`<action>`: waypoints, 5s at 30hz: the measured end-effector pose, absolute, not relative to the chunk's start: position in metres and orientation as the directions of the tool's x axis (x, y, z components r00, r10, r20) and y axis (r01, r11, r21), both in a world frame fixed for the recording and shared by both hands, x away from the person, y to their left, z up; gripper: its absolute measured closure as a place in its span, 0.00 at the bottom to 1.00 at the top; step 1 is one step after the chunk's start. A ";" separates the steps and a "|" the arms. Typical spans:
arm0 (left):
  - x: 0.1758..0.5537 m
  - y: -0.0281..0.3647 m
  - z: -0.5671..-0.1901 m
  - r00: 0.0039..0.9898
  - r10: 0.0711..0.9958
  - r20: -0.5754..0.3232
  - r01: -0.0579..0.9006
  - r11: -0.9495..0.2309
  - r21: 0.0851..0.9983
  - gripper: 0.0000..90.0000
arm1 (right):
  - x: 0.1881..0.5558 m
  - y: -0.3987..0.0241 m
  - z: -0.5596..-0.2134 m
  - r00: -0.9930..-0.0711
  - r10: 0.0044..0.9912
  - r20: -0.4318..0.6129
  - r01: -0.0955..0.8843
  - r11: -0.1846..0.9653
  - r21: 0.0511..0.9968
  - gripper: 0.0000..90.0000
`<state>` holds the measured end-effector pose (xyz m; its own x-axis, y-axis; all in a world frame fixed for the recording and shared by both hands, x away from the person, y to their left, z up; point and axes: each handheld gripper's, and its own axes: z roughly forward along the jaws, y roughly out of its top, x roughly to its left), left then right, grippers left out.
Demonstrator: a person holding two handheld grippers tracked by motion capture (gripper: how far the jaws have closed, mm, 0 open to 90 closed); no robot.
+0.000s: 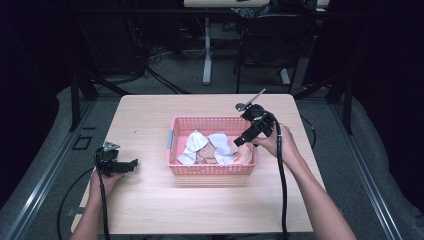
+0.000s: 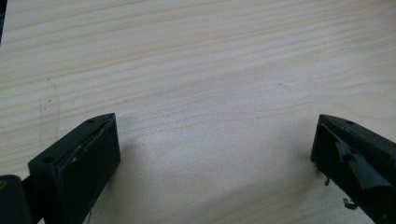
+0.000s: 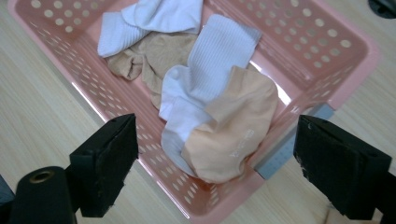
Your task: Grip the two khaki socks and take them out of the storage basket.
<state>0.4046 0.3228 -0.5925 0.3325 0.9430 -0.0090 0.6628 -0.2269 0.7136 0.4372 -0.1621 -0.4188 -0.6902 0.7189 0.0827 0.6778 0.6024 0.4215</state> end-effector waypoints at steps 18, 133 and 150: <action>0.405 0.323 -0.593 0.336 0.942 -0.009 0.661 -0.229 0.714 0.01 | 0.461 -0.140 -0.478 -0.664 0.738 0.124 0.740 0.624 0.249 0.47; 0.405 0.323 -0.592 0.341 0.940 -0.008 0.660 -0.234 0.714 0.01 | 0.458 -0.156 -0.359 -0.671 0.736 0.092 0.688 0.572 0.447 0.95; 0.405 0.323 -0.592 0.341 0.940 -0.008 0.660 -0.234 0.714 0.01 | 0.453 -0.183 -0.333 -0.640 0.764 0.078 0.696 0.534 0.481 0.95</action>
<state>0.4051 0.3228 -0.5925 0.3409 0.9400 -0.0079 0.6603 -0.2335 0.7138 0.4532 -0.1833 -0.3328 -0.6404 0.7640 0.0784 0.6957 0.5338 0.4806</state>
